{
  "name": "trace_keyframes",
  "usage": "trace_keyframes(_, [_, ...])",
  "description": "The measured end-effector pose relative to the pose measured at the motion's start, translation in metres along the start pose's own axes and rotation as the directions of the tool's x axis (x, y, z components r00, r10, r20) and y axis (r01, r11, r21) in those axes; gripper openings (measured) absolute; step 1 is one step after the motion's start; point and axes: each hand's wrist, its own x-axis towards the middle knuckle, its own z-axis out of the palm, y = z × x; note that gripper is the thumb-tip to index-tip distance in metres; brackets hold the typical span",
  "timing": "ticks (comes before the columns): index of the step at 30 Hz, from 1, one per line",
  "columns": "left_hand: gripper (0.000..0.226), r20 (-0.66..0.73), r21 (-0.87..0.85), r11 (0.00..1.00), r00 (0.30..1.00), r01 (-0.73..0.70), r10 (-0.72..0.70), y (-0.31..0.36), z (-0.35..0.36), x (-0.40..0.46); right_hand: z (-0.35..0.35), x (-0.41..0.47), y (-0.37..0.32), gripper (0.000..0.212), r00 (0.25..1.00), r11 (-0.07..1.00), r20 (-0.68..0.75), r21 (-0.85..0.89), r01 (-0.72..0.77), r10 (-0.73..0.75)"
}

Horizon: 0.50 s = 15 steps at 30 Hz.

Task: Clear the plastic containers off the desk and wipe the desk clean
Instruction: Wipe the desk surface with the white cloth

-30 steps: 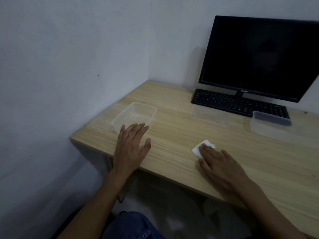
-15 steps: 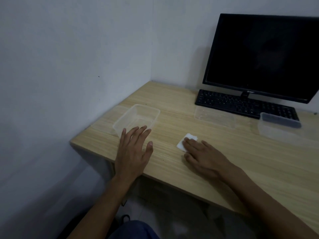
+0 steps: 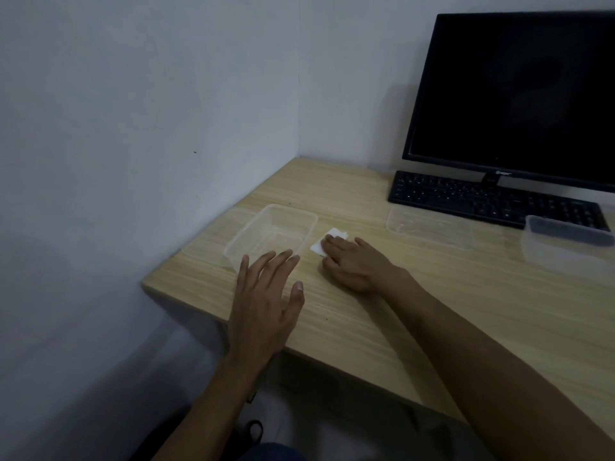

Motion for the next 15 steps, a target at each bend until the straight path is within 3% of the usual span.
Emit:
trace_keyframes(6, [0.049,0.014,-0.018,1.0,1.0,-0.008,0.008,-0.001,0.0,0.0,0.013,-0.043,-0.02,0.059,0.988,0.99,-0.05,-0.022,0.142,-0.143])
trace_keyframes(10, [0.05,0.019,-0.007,1.0,1.0,-0.01,0.01,0.0,-0.001,-0.001,0.023,-0.083,-0.031,0.06,0.97,0.97,-0.005,-0.015,0.241,-0.241])
trace_keyframes(15, [0.049,0.025,-0.01,1.0,1.0,-0.019,0.019,0.001,-0.002,0.0,0.016,-0.084,-0.022,0.058,0.983,0.983,0.004,-0.028,0.182,-0.182])
